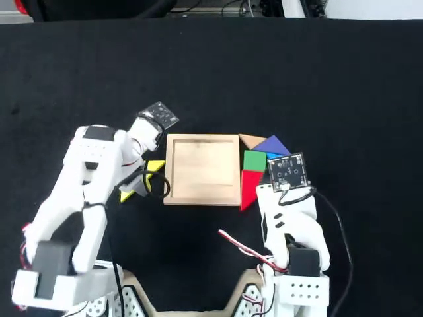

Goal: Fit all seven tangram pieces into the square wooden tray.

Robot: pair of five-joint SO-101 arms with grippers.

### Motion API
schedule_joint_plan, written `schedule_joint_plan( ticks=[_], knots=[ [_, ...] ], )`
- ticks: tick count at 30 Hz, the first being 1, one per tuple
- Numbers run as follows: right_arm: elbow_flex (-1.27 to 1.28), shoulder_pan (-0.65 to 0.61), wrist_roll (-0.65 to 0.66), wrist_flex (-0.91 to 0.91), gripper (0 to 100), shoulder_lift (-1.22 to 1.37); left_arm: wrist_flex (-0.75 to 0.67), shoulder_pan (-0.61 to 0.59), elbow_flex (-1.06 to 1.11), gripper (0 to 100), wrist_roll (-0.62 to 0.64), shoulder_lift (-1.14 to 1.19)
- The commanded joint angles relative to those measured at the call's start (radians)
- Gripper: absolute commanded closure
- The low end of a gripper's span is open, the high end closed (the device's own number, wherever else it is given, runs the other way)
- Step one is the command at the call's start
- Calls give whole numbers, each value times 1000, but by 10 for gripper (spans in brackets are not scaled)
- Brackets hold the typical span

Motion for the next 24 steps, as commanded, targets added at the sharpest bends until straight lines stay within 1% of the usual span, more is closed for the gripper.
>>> schedule_joint_plan(
  ticks=[1,8,11,16,22,24],
  knots=[
    [1,-12,14,3,983,-41,-11,-18,-122,717,-18,71],
    [1,-12,14,3,983,-41,-17,-25,-216,711,-21,176],
    [1,-12,14,3,983,-41,-17,-35,-251,711,-61,226],
    [1,-12,14,2,983,-41,-11,-90,-323,710,-71,319],
    [1,-15,14,-3,983,-41,-11,-113,-352,710,-120,399],
    [1,-38,14,2,983,-41,-11,-108,-351,710,-126,400]
  ],
)
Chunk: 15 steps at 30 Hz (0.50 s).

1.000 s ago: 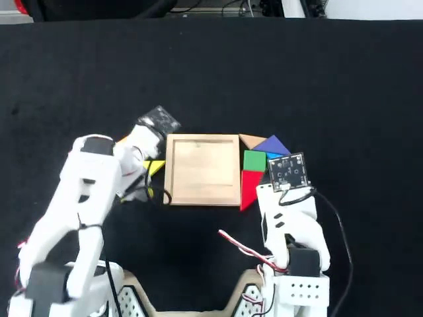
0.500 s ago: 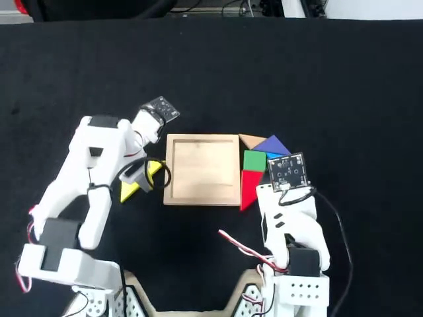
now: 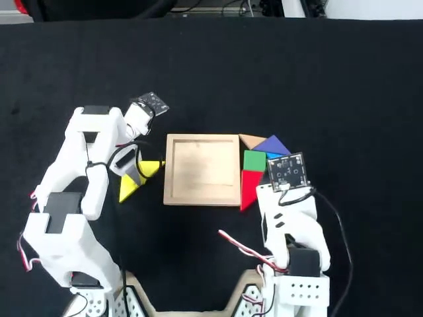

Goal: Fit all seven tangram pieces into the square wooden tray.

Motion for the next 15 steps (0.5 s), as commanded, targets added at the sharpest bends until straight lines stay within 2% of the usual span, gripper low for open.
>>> schedule_joint_plan(
  ticks=[1,11,15],
  knots=[
    [1,-46,8,2,983,-41,-5,-7,-47,710,-25,2],
    [1,-51,9,2,983,-41,-3,19,-22,711,-26,8],
    [1,-51,9,2,983,-41,-3,36,-1,710,-66,9]
  ],
)
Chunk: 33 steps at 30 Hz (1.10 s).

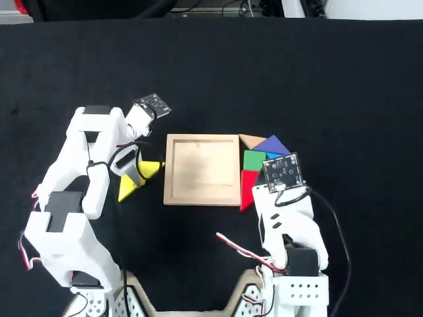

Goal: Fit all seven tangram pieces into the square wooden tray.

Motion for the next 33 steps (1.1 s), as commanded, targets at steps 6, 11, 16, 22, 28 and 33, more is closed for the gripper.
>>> schedule_joint_plan(
  ticks=[6,11,16,22,28,33],
  knots=[
    [1,-12,9,2,983,-41,-12,39,1,709,8,2],
    [1,-12,9,2,983,-41,-8,48,10,709,8,5],
    [1,-12,9,3,983,-41,-3,74,16,709,8,34],
    [1,-12,9,3,983,-41,-3,76,18,709,-43,46],
    [1,-12,9,3,983,-41,-11,76,19,716,-41,48],
    [1,-12,9,3,983,-41,-5,104,19,768,-49,48]
  ],
)
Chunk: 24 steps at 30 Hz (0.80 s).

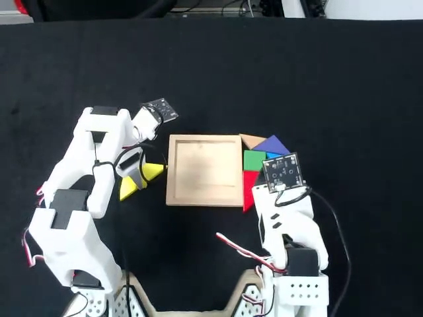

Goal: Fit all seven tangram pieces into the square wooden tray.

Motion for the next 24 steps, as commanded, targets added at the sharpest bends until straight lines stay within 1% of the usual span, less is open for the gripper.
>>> schedule_joint_plan(
  ticks=[1,5,17,20,24],
  knots=[
    [1,-12,9,3,983,-41,-2,61,21,777,-20,9],
    [1,-12,9,3,983,-41,-6,81,12,787,-20,9],
    [1,-12,9,3,983,-41,9,71,-25,787,-15,-15],
    [1,-12,9,3,983,-41,72,81,-44,787,-18,-78],
    [1,-12,9,3,983,-41,95,81,-35,787,-18,-203]
  ],
)
